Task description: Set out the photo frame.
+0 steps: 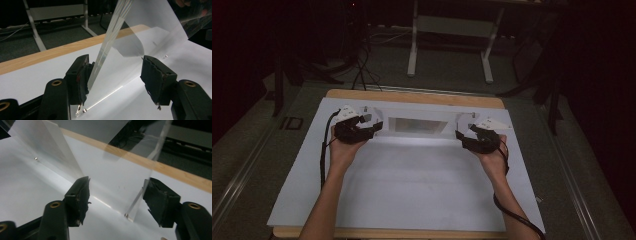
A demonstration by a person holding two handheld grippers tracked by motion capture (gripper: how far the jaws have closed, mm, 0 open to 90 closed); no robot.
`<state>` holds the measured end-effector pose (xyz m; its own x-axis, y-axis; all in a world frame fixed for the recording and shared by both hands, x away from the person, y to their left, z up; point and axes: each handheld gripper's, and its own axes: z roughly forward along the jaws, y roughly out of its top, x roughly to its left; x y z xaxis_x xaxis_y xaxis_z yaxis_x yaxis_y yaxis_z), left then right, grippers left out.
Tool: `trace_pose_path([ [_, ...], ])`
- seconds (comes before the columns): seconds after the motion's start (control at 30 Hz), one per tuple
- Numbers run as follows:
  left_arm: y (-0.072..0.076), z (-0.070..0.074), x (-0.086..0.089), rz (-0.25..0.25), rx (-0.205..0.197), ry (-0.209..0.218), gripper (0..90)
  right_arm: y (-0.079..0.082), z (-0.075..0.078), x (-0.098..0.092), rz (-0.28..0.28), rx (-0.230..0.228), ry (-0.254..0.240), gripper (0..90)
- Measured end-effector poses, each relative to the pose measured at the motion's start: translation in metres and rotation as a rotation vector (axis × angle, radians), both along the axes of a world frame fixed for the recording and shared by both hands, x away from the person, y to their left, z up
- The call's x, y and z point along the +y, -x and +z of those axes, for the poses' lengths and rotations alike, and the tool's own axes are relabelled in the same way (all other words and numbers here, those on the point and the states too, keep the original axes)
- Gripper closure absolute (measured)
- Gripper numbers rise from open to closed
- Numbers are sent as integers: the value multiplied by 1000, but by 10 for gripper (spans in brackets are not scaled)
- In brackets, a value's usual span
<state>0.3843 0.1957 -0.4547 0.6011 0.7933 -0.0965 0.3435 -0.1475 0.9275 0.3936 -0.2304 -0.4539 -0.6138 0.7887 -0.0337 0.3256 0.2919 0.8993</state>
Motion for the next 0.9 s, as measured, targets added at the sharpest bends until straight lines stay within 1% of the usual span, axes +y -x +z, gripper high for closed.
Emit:
trace_pose_path([
  [0.13, -2, -1, 2, -15, 7, 11, 405, -5, -1, 3, 13, -12, -11, 381],
  [0.2, -2, -1, 2, -16, 3, 12, 404, -7, -2, 4, 0, -10, -13, 410],
  [0.3, -3, -2, 2, -13, -6, 17, 406, -10, -3, 3, -7, 6, -50, 408],
  [0.33, -4, -3, 2, -15, -15, 22, 404, -11, -4, 2, -8, 9, -59, 408],
  [0.37, -4, -3, 2, -15, -15, 22, 401, -11, -4, 2, -12, 12, -66, 410],
  [0.4, -6, -4, 2, -21, -19, 31, 390, -12, -4, 2, -15, 13, -69, 411],
  [0.43, -6, -4, 2, -21, -19, 31, 377, -12, -4, 2, -15, 13, -69, 411],
  [0.47, -7, -4, 2, -25, -19, 30, 377, -12, -4, 2, -16, 14, -70, 411],
  [0.5, -10, -6, 0, -30, -18, 20, 356, -13, -5, 2, -17, 14, -72, 411],
  [0.6, -13, -8, -4, -20, -19, 6, 353, -15, -6, 2, -16, 14, -70, 411],
  [0.7, -14, -9, -4, -14, -23, 17, 353, -16, -7, 2, -18, 12, -64, 412],
  [0.77, -14, -11, -4, -7, -30, 22, 357, -17, -10, 4, -36, 5, -28, 410],
  [0.8, -14, -11, -4, -7, -30, 22, 359, -17, -10, 4, -36, 5, -28, 410],
  [0.87, -15, -12, -4, 0, -34, 21, 362, -19, -13, 6, -44, -1, 2, 410],
  [0.9, -15, -14, -6, 26, -36, 17, 369, -21, -16, 7, -47, 7, -3, 411],
])
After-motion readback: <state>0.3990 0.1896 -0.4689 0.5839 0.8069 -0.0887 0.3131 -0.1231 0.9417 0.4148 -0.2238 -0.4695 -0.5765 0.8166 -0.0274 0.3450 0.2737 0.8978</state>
